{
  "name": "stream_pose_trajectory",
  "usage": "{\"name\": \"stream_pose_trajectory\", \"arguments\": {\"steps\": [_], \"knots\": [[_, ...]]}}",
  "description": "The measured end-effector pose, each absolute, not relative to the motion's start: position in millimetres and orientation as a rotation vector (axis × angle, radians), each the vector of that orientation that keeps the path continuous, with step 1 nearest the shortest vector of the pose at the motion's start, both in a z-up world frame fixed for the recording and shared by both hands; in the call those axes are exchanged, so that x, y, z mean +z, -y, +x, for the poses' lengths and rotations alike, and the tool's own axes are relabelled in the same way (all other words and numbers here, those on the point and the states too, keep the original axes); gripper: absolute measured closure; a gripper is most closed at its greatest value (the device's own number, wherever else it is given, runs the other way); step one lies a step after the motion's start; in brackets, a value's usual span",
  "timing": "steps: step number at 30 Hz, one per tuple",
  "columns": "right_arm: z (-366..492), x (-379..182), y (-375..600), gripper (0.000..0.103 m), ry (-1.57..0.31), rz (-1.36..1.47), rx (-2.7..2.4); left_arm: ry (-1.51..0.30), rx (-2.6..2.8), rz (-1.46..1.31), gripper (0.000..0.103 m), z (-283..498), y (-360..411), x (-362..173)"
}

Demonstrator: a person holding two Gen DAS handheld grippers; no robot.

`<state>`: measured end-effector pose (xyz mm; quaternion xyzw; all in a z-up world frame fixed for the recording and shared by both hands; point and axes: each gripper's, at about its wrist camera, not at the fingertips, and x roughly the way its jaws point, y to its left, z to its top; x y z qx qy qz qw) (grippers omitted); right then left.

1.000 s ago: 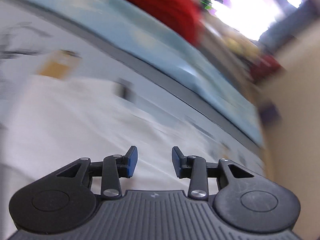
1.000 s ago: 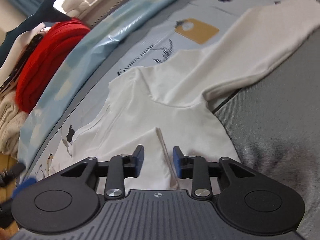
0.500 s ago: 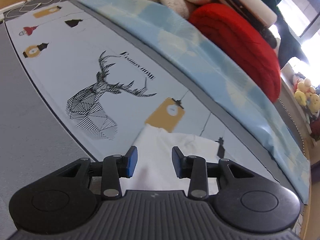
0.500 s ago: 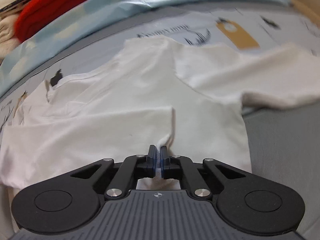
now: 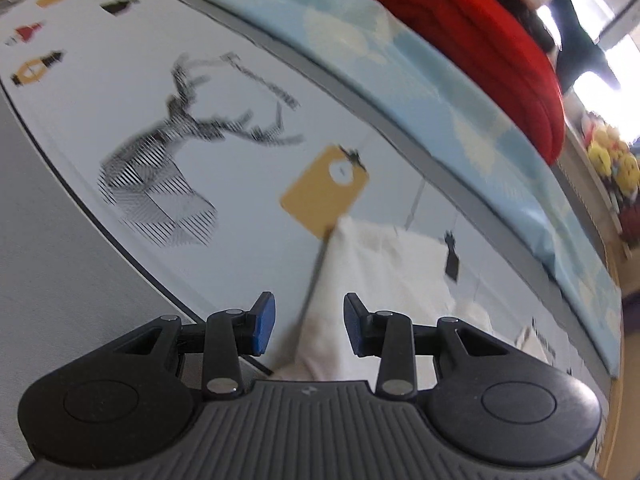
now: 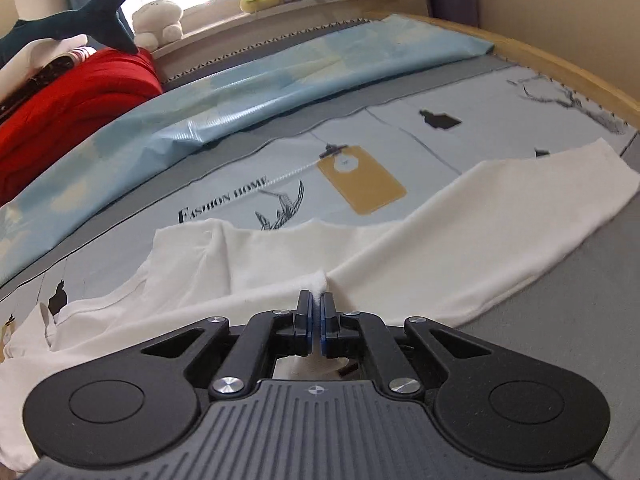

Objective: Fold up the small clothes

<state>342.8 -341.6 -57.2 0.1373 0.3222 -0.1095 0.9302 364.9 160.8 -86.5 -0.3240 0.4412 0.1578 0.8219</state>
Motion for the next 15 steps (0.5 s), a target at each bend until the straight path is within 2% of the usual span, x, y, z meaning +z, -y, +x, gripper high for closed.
{"name": "stream_pose_trajectory", "arguments": {"steps": [4,6,7,9,10,11,15], "knots": [[339.7,-44.7,340.7,0.100,-0.599,0.257,-0.202,-0.988,0.266,-0.709,0.063,367.0,-149.7,-100.0],[344.9,-46.8,341.1,0.099,-0.624,0.248,-0.202,-1.039,0.267,-0.685,0.070,368.1,-144.7,-110.8],[350.3,-51.1,341.6,0.098,-0.672,0.236,-0.217,-1.097,0.296,-0.628,0.083,370.1,-141.7,-118.6],[358.4,-65.0,341.5,0.092,-0.771,0.212,-0.271,-1.152,0.405,-0.593,0.086,367.1,-147.7,-134.3],[356.6,-66.4,343.3,0.084,-0.770,0.224,-0.307,-1.151,0.459,-0.598,0.093,364.7,-154.0,-136.4],[354.3,-63.6,345.4,0.083,-0.747,0.244,-0.336,-1.130,0.496,-0.599,0.096,362.9,-159.1,-135.1],[349.1,-46.3,342.4,0.076,-0.660,0.257,-0.331,-0.972,0.447,-0.664,0.095,362.6,-167.5,-120.5]]}}
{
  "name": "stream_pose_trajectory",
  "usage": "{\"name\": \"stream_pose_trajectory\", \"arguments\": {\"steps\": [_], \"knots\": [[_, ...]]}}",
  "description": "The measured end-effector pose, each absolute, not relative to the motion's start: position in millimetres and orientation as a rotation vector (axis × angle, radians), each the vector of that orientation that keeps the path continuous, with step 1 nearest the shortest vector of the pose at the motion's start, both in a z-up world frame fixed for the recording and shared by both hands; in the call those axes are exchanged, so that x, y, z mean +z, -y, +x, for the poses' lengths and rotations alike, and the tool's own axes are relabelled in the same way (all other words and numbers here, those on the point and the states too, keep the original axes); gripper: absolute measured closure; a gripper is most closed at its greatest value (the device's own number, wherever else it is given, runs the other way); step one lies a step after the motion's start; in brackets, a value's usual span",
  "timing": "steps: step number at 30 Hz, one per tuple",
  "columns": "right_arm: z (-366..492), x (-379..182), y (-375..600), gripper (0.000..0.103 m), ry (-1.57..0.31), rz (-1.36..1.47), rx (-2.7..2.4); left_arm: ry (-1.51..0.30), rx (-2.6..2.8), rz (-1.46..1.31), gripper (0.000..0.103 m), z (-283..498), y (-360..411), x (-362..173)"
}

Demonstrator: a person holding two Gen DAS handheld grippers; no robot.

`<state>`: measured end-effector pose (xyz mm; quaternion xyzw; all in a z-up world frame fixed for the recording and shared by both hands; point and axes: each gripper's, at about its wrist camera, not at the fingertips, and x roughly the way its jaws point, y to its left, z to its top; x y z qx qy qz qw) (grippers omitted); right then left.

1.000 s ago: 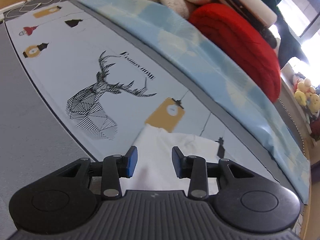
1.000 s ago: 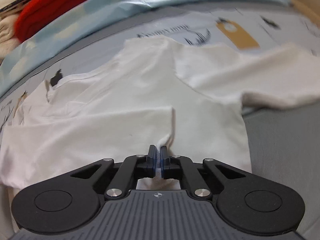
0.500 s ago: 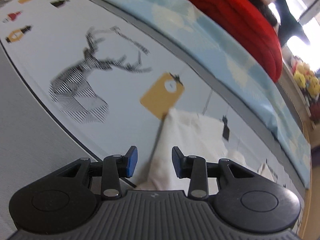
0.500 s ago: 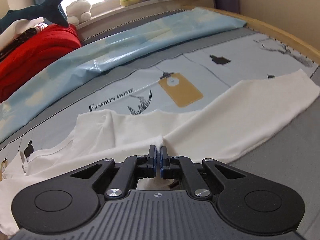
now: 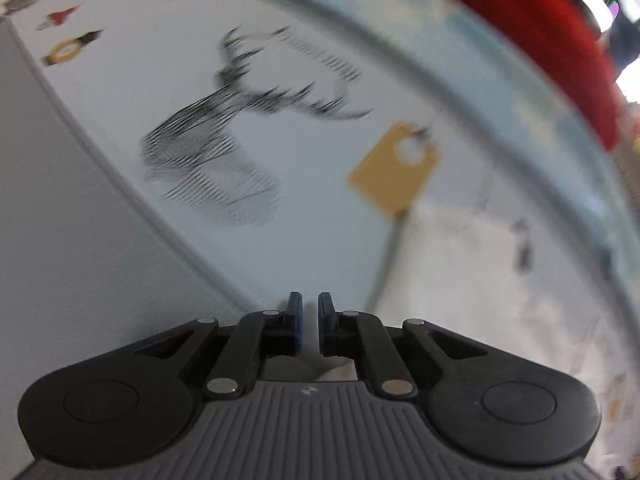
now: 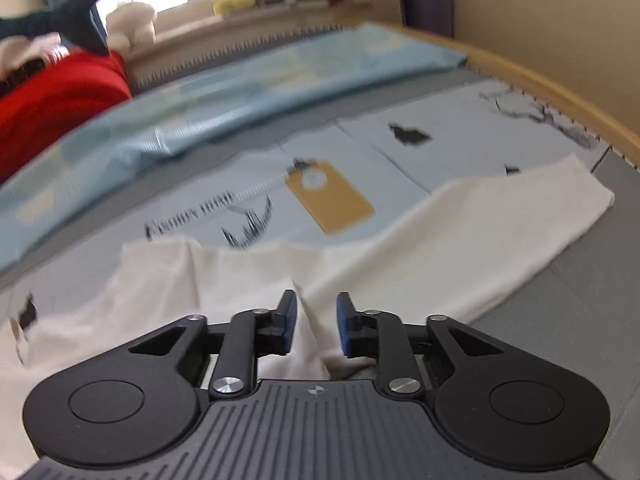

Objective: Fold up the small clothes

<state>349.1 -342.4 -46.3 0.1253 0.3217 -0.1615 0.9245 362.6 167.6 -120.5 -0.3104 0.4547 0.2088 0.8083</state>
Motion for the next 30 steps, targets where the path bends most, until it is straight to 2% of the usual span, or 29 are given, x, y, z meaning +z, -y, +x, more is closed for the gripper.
{"name": "stream_pose_trajectory", "arguments": {"steps": [1,5,17,18,19,20,25,30], "knots": [[349.2,-44.7,341.3,0.073,-0.659,0.274,-0.318,-0.957,0.409,-0.687,0.092,364.8,-167.0,-119.9],[351.4,-49.7,336.7,0.072,-0.701,0.346,-0.266,-0.934,0.288,-0.710,0.076,379.5,-159.2,-121.0],[367.8,-75.1,303.1,0.068,-0.897,0.315,-0.142,-0.932,0.263,-0.674,0.075,408.4,-160.0,-138.0],[368.8,-75.7,300.3,0.068,-0.903,0.306,-0.134,-0.942,0.260,-0.659,0.075,410.3,-158.9,-138.8],[369.7,-76.2,297.8,0.068,-0.908,0.298,-0.128,-0.959,0.256,-0.632,0.090,413.2,-157.9,-140.5],[370.9,-76.7,295.2,0.067,-0.910,0.291,-0.122,-0.969,0.265,-0.600,0.100,414.8,-157.6,-139.8],[374.2,-78.0,293.1,0.067,-0.921,0.278,-0.112,-0.835,0.456,-0.471,0.103,405.6,-171.2,-111.7],[375.2,-80.0,295.6,0.067,-0.927,0.277,-0.124,-0.881,0.292,-0.566,0.102,409.3,-170.2,-106.5]]}}
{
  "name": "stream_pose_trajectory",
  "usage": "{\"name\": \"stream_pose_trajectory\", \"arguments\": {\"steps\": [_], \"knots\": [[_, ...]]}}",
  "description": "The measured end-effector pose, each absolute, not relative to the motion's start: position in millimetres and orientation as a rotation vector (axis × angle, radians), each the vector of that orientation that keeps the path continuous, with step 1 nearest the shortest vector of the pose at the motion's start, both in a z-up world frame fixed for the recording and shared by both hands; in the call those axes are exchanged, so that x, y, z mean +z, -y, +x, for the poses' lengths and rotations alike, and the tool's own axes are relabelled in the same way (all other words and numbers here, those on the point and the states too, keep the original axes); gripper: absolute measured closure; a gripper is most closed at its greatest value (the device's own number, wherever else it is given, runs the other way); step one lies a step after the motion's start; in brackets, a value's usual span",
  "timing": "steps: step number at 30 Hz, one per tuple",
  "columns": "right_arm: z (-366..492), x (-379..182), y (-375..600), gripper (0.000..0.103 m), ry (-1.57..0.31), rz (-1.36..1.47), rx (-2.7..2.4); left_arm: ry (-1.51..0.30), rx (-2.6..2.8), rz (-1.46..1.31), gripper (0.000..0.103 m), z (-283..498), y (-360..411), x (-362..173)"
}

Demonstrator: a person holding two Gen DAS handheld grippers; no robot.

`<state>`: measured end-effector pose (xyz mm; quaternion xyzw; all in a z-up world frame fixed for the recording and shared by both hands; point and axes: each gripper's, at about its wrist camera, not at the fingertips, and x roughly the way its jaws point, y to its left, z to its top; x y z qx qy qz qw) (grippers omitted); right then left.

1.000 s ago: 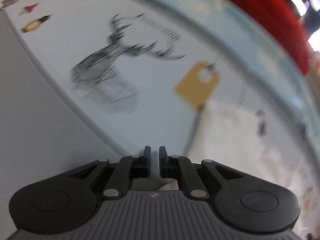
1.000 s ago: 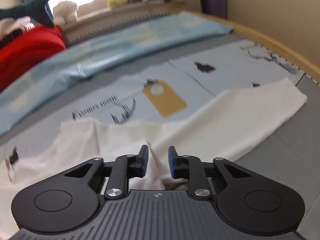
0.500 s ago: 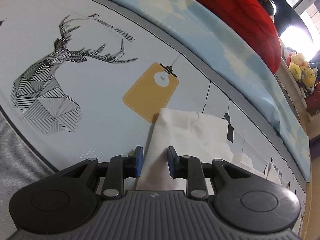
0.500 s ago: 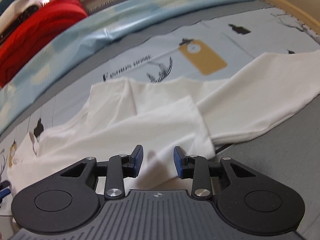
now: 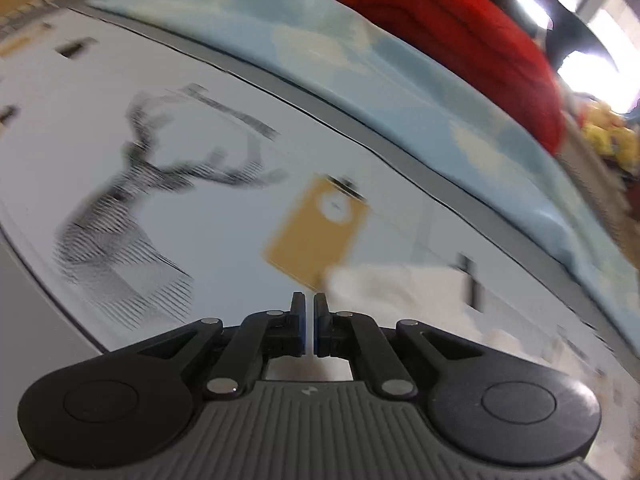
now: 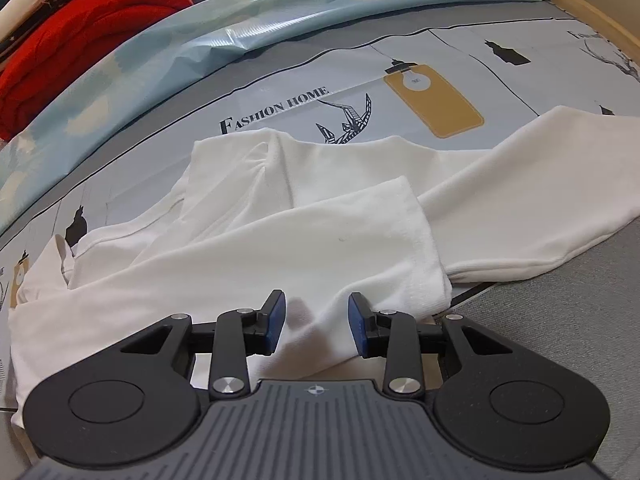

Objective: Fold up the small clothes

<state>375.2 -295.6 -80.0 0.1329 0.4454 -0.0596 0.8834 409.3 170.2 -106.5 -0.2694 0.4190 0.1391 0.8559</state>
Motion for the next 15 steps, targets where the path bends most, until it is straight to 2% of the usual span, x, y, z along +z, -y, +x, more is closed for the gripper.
{"name": "stream_pose_trajectory", "arguments": {"steps": [4,5,7,8,11,13,15], "knots": [[375.0,-81.0,295.0,0.067,-0.929,0.282,-0.132,-0.938,0.170,-0.604,0.102,411.8,-154.0,-104.4],[374.7,-81.1,294.7,0.067,-0.929,0.282,-0.132,-0.966,0.155,-0.615,0.099,412.3,-151.6,-107.5],[374.1,-82.9,296.0,0.067,-0.938,0.271,-0.137,-1.102,0.191,-0.566,0.098,414.7,-144.3,-126.9],[374.0,-84.7,297.6,0.066,-0.948,0.264,-0.142,-1.144,0.227,-0.565,0.101,413.7,-145.7,-135.8],[372.1,-89.4,305.5,0.066,-0.966,0.272,-0.152,-1.128,0.261,-0.601,0.100,407.8,-145.2,-128.5],[369.5,-86.3,311.1,0.066,-0.956,0.290,-0.159,-1.074,0.219,-0.532,0.095,405.2,-129.0,-107.6],[366.2,-79.4,315.1,0.066,-0.932,0.289,-0.166,-1.055,0.129,-0.512,0.084,403.1,-110.4,-96.9]]}}
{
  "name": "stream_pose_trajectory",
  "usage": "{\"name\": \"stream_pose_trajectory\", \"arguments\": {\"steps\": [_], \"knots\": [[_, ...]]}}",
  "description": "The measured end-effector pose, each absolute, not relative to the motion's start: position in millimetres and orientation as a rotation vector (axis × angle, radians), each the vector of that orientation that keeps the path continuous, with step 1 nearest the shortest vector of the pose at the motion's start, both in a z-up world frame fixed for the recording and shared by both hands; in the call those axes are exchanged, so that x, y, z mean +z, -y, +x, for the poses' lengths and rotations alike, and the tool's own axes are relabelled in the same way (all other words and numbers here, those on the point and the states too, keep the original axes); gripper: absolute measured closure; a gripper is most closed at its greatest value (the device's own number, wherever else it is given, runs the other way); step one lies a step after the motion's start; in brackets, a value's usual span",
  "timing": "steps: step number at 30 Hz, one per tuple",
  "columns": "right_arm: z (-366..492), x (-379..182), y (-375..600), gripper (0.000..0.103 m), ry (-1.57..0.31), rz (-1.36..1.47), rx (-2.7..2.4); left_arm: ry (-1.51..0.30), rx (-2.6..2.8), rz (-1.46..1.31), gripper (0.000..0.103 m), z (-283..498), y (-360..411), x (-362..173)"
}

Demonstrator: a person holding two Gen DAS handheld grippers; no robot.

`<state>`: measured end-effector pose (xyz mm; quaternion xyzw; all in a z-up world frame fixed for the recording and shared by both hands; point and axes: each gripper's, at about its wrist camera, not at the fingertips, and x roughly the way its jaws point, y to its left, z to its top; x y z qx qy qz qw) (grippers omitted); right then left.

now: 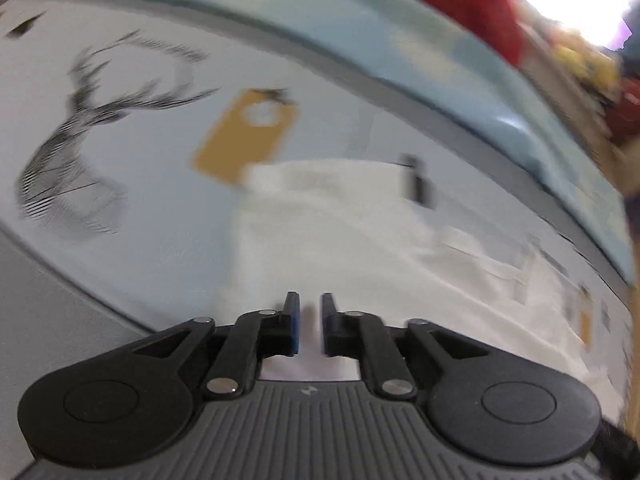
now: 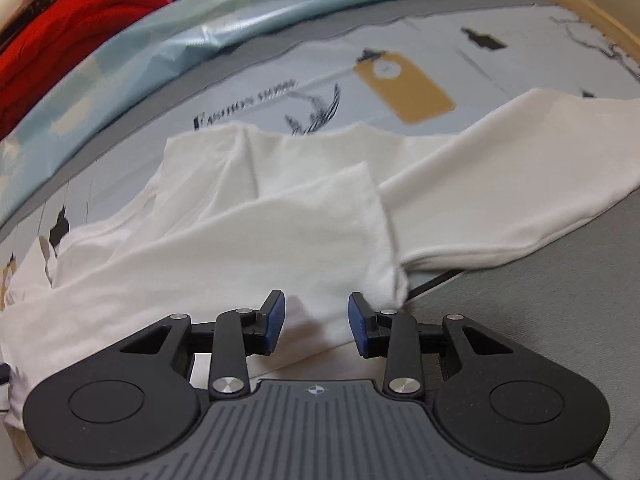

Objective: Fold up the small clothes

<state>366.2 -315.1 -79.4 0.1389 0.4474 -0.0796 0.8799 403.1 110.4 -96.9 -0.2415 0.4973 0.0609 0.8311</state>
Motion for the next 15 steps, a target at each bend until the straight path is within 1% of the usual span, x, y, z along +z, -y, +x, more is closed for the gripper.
{"name": "stream_pose_trajectory", "arguments": {"steps": [2,3,4,6,10,13,15], "knots": [[362.5,-72.5,320.6,0.066,-0.902,0.290,-0.172,-1.083,0.059,-0.541,0.069,401.2,-96.9,-102.2],[361.1,-69.9,324.8,0.066,-0.891,0.297,-0.176,-1.117,0.031,-0.555,0.066,400.2,-90.6,-109.8],[359.5,-67.9,329.5,0.066,-0.879,0.308,-0.182,-1.166,0.014,-0.564,0.065,401.4,-85.5,-120.6],[356.3,-65.3,342.0,0.066,-0.855,0.338,-0.204,-1.249,0.013,-0.563,0.066,399.9,-78.8,-140.6],[347.9,-57.3,378.3,0.066,-0.766,0.382,-0.306,-1.205,0.025,-0.522,0.065,399.8,-74.1,-121.1],[338.0,-50.8,418.1,0.066,-0.684,0.450,-0.372,-1.173,-0.004,-0.523,0.060,397.4,-69.3,-107.4],[330.4,-50.0,449.7,0.066,-0.641,0.504,-0.434,-1.179,-0.017,-0.531,0.059,398.1,-65.8,-106.6]]}}
